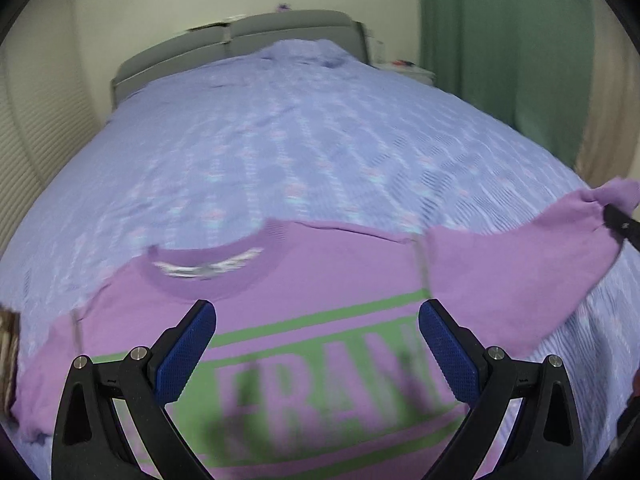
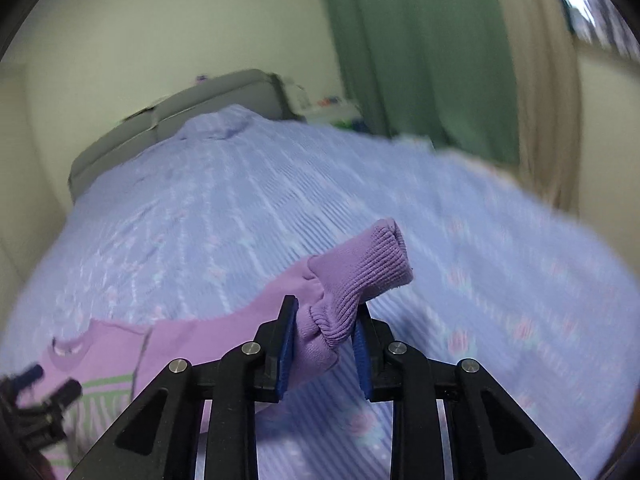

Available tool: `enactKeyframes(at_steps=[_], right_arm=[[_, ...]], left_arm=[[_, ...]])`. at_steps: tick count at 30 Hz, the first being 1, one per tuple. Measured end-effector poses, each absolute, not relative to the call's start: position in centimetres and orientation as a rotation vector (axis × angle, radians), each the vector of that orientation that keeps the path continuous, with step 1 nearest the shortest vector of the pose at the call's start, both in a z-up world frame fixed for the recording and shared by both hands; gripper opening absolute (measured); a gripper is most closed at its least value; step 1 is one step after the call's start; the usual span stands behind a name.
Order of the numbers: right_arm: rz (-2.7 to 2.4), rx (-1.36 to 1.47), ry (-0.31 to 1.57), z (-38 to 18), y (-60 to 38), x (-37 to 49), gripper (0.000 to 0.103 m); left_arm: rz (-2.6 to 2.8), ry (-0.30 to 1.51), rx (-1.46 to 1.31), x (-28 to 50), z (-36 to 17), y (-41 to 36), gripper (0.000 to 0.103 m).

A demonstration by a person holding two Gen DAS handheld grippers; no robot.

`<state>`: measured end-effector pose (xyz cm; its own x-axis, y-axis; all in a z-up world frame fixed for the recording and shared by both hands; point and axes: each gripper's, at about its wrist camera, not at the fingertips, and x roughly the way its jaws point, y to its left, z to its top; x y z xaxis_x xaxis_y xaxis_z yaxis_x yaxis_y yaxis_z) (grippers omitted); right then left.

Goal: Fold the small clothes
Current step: 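Carry the cuff across the sweatshirt body and release it near the collar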

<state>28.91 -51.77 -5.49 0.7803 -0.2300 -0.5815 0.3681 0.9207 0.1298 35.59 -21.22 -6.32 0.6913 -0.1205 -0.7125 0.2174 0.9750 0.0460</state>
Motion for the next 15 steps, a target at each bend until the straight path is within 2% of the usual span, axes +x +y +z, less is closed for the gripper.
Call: enactKeyframes(at_steps=[8, 11, 15], right_arm=[[-0.119, -0.170, 0.517, 2.1, -37.9, 31.9, 0.027], [0.000, -0.279, 0.521, 2.4, -32.0, 33.3, 0.027], [0.129, -0.389, 0.575, 0.4, -24.9, 34.4, 0.019]], left_arm=[[-0.078, 0.709, 0.092, 32.9, -2.6, -10.6, 0.103], [-0.036, 0.712, 0.086, 31.7, -2.4, -7.3, 0.103], [0.018, 0.713, 0.098, 30.6, -3.2, -3.9, 0.103]])
